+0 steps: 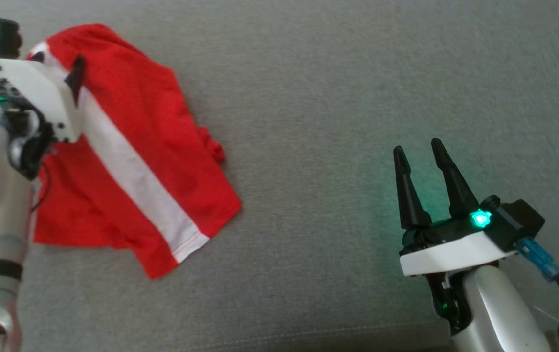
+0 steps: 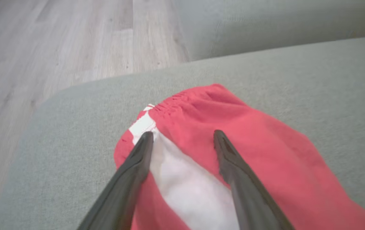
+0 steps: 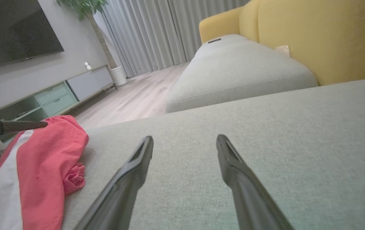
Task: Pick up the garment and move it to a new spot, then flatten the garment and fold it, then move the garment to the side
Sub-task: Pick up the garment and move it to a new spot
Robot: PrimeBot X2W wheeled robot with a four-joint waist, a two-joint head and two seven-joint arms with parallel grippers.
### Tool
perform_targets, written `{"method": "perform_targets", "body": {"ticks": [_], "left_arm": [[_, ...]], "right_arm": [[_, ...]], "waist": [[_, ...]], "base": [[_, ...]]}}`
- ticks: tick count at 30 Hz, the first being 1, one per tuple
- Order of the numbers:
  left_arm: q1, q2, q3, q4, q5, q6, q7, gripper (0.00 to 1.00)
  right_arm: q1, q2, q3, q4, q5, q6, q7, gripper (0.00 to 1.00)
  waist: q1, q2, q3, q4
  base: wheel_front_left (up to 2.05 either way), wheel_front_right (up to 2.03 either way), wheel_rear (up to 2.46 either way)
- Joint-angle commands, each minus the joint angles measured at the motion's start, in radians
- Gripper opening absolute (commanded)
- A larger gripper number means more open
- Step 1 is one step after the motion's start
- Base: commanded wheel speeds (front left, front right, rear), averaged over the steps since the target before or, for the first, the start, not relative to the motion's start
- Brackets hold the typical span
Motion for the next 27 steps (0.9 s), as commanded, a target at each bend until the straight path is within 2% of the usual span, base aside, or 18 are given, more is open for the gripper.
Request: {"method": "perform_targets", "body": {"ticks": [1,4,9,10,11,15,22,27], "left_arm": [[-0.066,0.076,0.018,0.009,0.005,0.002,0.013,1.00],[-0.093,0.097,0.015,0.072,0.004,0.002,0.016,1.00],[-0.113,0.094,0.008,0.153,-0.006,0.001,0.017,1.00],[-0.115,0.092,0.007,0.162,-0.009,0.001,0.013,0.36],[-0.115,0.091,0.007,0.168,-0.011,0.001,0.001,0.00],[-0.120,0.087,0.003,0.170,-0.012,0.001,-0.060,0.00],[-0.140,0.045,0.003,0.098,-0.022,0.002,-0.277,0.00],[-0.145,0.000,-0.009,0.007,-0.044,0.002,-0.335,0.00]], "right_arm": [[-0.031,-0.005,0.028,-0.035,0.009,-0.001,-0.010,1.00],[-0.036,-0.005,0.036,-0.036,0.014,-0.001,-0.010,1.00],[-0.032,-0.005,0.041,-0.033,0.018,-0.001,-0.010,1.00],[-0.031,-0.005,0.041,-0.031,0.018,-0.001,-0.010,1.00],[-0.031,-0.005,0.041,-0.029,0.017,-0.001,-0.010,1.00],[-0.029,-0.005,0.039,-0.024,0.018,-0.001,-0.010,1.00],[-0.004,-0.005,0.039,-0.010,0.022,-0.001,-0.010,1.00],[0.013,-0.005,0.033,-0.003,0.025,-0.001,-0.010,1.00]], "waist": [[-0.0002,0.0000,0.031,-0.037],[-0.0002,0.0000,0.038,-0.053],[-0.0002,0.0000,0.033,-0.063],[-0.0002,0.0000,0.031,-0.065],[-0.0002,0.0000,0.026,-0.065],[-0.0002,0.0000,0.011,-0.063],[-0.0002,0.0000,-0.064,-0.049],[-0.0002,0.0000,-0.111,-0.043]], "base": [[0.00,0.00,0.00],[0.00,0.00,0.00],[0.00,0.00,0.00],[0.00,0.00,0.00],[0.00,0.00,0.00],[0.00,0.00,0.00],[0.00,0.00,0.00],[0.00,0.00,0.00]]}}
